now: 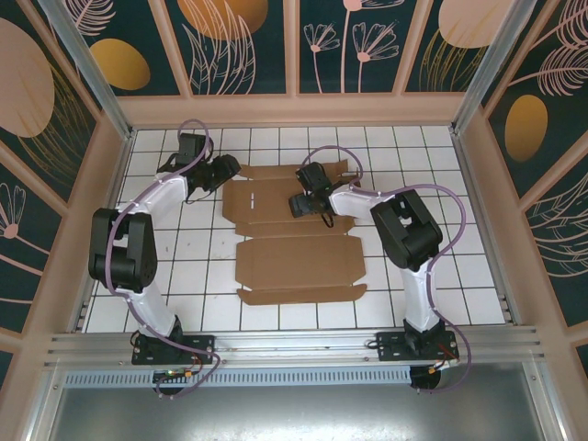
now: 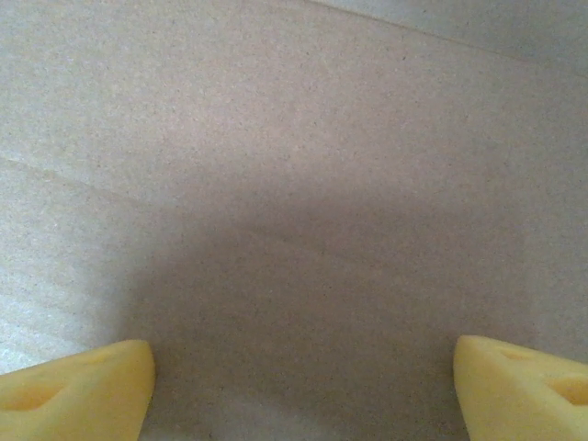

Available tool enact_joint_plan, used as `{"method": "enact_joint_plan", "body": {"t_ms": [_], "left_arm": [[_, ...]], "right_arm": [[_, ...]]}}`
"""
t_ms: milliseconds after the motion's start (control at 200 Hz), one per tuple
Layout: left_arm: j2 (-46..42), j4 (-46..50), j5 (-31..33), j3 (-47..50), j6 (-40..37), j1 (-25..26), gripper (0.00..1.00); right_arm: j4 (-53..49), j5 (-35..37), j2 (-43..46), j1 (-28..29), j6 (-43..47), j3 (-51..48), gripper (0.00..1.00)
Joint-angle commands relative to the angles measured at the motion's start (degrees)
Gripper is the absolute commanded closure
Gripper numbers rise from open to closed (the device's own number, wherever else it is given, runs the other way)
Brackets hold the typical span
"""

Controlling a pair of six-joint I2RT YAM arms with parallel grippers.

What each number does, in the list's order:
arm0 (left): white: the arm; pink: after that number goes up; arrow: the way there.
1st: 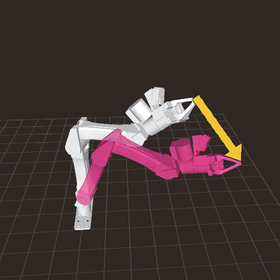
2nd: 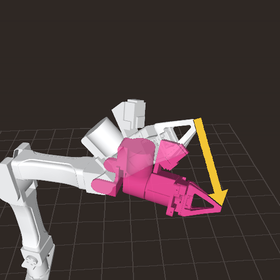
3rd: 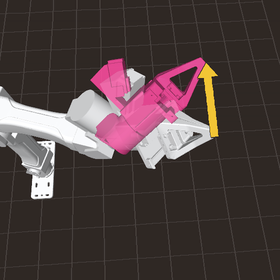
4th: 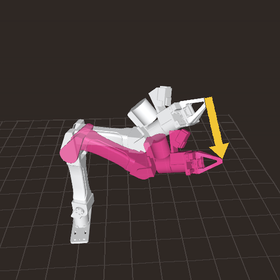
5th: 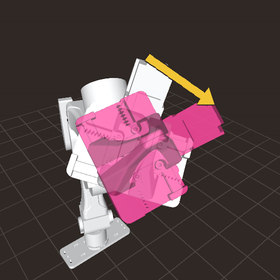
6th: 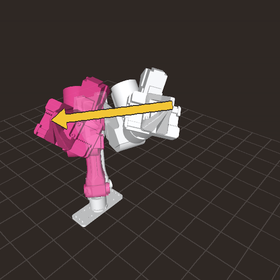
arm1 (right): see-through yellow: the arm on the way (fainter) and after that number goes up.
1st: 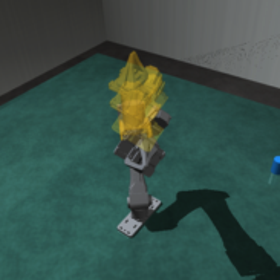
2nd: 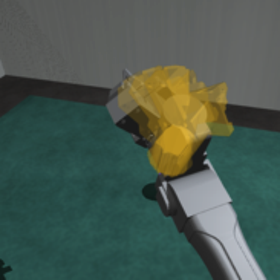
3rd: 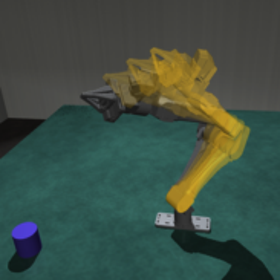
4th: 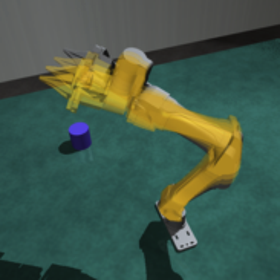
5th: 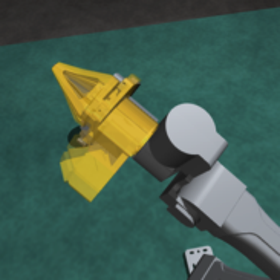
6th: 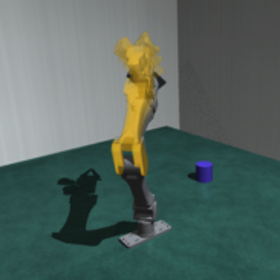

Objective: Fold the paper box

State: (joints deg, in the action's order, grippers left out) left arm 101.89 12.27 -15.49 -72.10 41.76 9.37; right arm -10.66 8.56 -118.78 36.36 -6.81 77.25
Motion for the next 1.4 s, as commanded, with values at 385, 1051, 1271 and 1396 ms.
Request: {"method": "enact_joint_plan", "body": {"t_ms": [385,1051,1271,1396], "left_arm": [[10.0,4.5,0.3,-15.4,-13.7,-0.6,0.47],[32.3,12.2,1.4,-37.4,-8.1,-0.5,0.47],[33.6,11.4,-2.0,-37.4,-7.9,-0.4,0.47],[33.0,9.3,-5.6,-36.0,-7.2,-0.4,0.47]], "right_arm": [[-2.0,0.1,-5.9,0.4,-0.1,-2.9,0.26],[-2.0,-1.0,-6.5,0.2,-0.1,-3.6,0.27],[-2.4,-0.7,-7.0,0.2,-0.1,-3.3,0.28],[-2.7,-0.5,-7.1,0.2,0.0,-3.1,0.28]]}}
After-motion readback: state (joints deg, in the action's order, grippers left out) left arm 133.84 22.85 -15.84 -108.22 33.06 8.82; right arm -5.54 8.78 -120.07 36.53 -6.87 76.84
